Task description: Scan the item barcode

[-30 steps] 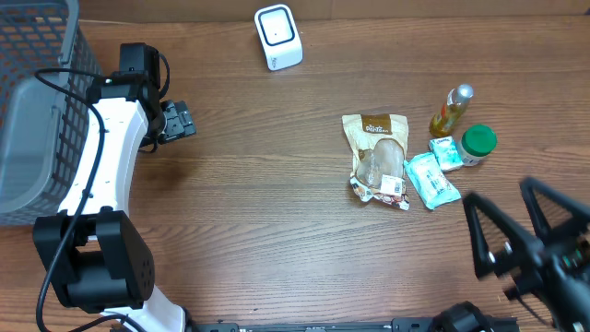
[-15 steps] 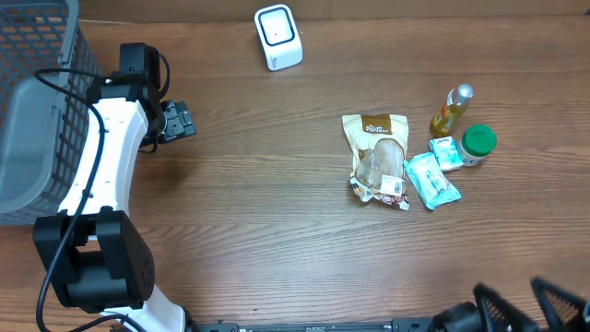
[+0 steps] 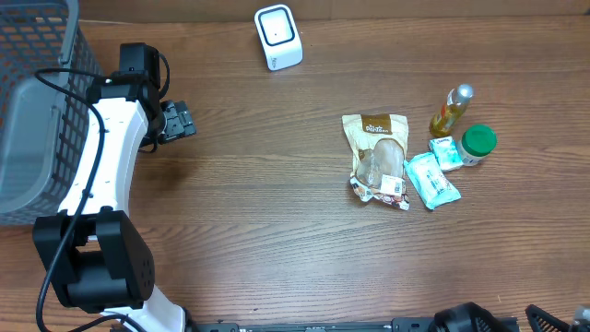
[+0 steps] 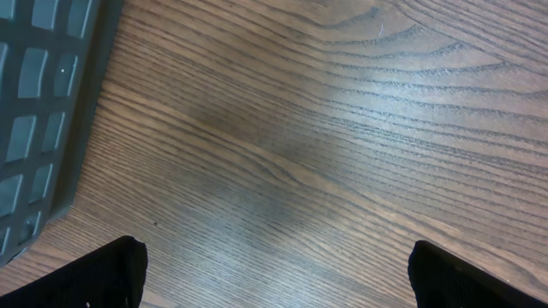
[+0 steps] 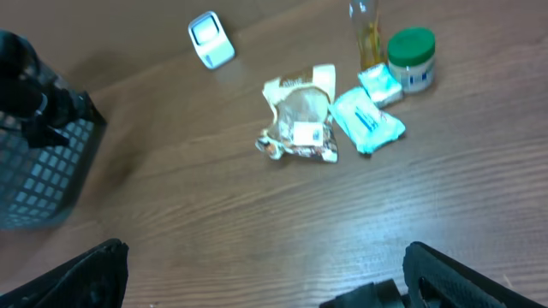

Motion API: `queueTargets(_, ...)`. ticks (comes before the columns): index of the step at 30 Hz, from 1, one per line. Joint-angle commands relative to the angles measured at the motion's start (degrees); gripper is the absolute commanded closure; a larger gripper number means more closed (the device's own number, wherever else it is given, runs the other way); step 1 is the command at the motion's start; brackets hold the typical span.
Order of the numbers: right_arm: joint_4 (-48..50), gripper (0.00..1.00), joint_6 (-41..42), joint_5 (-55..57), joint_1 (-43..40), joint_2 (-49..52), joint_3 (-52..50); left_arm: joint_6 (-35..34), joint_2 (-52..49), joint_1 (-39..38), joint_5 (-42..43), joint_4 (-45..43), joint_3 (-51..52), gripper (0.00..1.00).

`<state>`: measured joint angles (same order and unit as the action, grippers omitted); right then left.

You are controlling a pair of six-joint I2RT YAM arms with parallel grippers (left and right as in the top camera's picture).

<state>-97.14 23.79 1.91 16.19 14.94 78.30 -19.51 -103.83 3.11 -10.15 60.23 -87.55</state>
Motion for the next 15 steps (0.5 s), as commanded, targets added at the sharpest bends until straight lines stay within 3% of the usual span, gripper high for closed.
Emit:
queueTargets(1,0.1,0.0,0.0,0.3,-0.2,-2.6,-3.1,0.2,0.1,0.1,-0.8,-0.1,-1.0,0.0)
queueTargets(11,0.6,0.0,0.2,-1.2,-0.2,-12.6,-15.3,0.2,0.1,0.1,-0.8,-0.1,-1.0,0.01)
queueTargets(15,9.7,0.0,0.1,-3.8,-0.2,-14.7,-16.3,0.2,0.1,0.1,-0.8,-0.1,-1.0,0.0)
